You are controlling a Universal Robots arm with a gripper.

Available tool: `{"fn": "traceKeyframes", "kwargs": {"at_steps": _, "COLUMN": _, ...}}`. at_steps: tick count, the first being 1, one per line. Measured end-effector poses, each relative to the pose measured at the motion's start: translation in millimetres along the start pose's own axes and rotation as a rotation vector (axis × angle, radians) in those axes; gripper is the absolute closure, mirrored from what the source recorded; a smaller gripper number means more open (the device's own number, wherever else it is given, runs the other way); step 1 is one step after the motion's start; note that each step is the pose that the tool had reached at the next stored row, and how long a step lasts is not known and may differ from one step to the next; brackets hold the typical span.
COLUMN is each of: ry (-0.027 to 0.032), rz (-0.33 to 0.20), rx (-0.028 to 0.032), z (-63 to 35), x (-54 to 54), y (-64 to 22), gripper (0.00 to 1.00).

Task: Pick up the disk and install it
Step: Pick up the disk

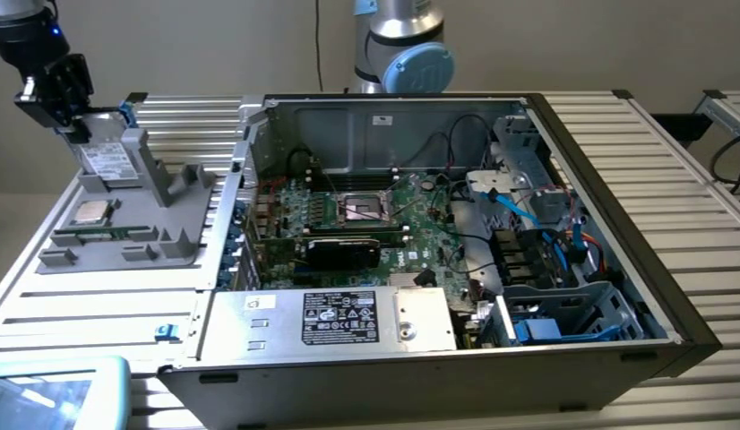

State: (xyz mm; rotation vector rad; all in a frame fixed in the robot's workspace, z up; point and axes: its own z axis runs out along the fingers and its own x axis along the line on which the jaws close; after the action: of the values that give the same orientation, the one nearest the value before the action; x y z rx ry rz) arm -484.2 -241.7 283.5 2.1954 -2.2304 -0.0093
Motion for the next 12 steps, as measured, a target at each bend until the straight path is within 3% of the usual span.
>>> {"fn": "traceKeyframes", "kwargs": {"at_steps": 4, "ry": 0.0000, "rz": 0.001, "rx": 0.0000, "z": 1.0, "x": 0.4, "y": 0.0, "gripper": 0.54}}
{"fn": "traceKeyframes", "kwargs": {"at_steps": 6, "ry": 0.0000, "rz": 0.001, "rx": -0.0001, "z": 1.2, "x": 0.6, "y": 0.0, "gripper": 0.63}}
{"fn": "traceKeyframes", "kwargs": {"at_steps": 12, "ry": 0.0000, "rz": 0.001, "rx": 0.0001, "z": 1.4, "x": 1.7, "y": 0.0, "gripper": 0.63}}
